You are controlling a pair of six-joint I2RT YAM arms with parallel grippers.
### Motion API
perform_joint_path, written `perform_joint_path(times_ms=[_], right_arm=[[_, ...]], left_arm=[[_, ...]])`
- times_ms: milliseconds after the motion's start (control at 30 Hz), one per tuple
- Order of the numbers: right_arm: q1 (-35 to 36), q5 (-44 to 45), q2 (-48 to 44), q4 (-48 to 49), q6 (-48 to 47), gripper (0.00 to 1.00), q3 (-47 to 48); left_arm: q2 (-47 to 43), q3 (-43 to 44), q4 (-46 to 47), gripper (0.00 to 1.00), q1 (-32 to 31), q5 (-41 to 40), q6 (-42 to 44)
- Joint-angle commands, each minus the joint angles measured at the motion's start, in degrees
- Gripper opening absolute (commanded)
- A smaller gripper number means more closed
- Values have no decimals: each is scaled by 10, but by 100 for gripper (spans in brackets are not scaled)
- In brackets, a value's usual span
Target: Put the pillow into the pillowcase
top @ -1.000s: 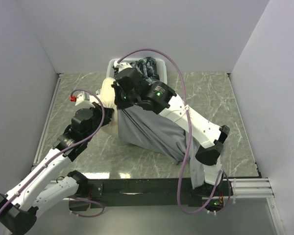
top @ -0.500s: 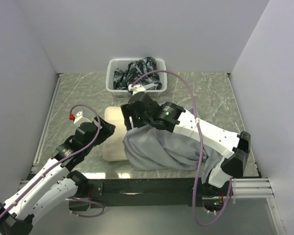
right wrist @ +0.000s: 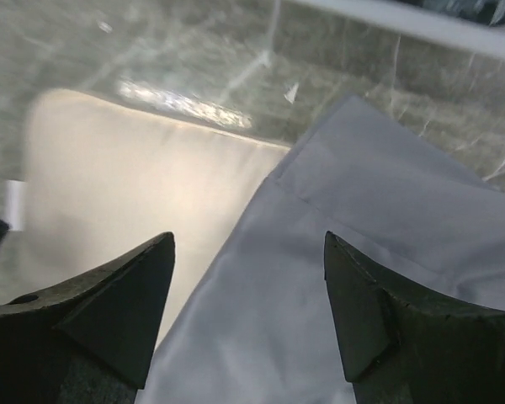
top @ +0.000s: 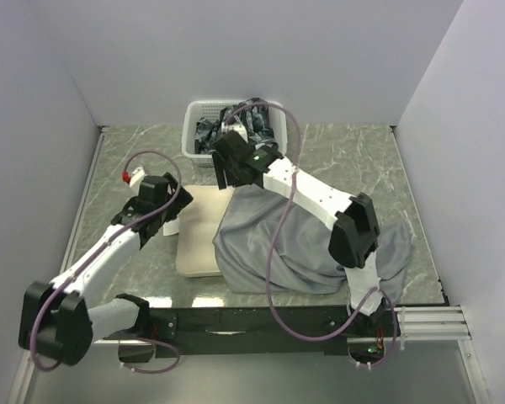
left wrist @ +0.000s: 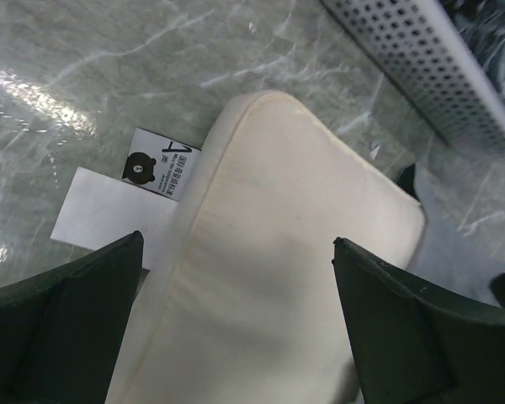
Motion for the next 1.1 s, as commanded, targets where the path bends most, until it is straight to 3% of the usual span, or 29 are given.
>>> perform_joint_path(times_ms=[0,200,267,300,333,367,400,433,467,567,667,800,867,1067], right_arm=[[-14,24,21,0,-1,78,-24],[-30,4,67,25,7,78,-52],[-33,-2,79,25,8,72,-50],[-33,-4,83,28,8,61,-48],[-33,-5,83,29,8,52,-47],[-33,-4,84,28,8,42,-44],[-33,-2,78,15,11,32,-30],[-31,1,72,11,11,17,-25],[-26,0,64,11,10,12,-22],[-2,-3,37,-5,4,1,19],[23,-11,36,-41,-3,0,105],[76,-31,68,-95,-2,0,272],[90,-40,78,-100,2,0,312],[89,-66,53,-38,17,1,210]], left_arm=[[70,20,80,99,17,98,69],[161,10,142,99,18,159,70],[185,4,156,93,18,160,66],[190,3,163,86,18,170,66],[193,-2,171,75,18,180,68],[190,-6,187,42,18,190,73],[183,-13,219,22,18,205,76],[174,-31,240,9,18,240,81],[150,-41,257,1,18,256,93],[91,-69,295,1,15,306,116],[40,-86,299,1,4,328,117],[-12,-97,291,1,-32,295,96],[-26,-99,291,1,-47,265,74],[-1,-90,305,1,-55,238,5]])
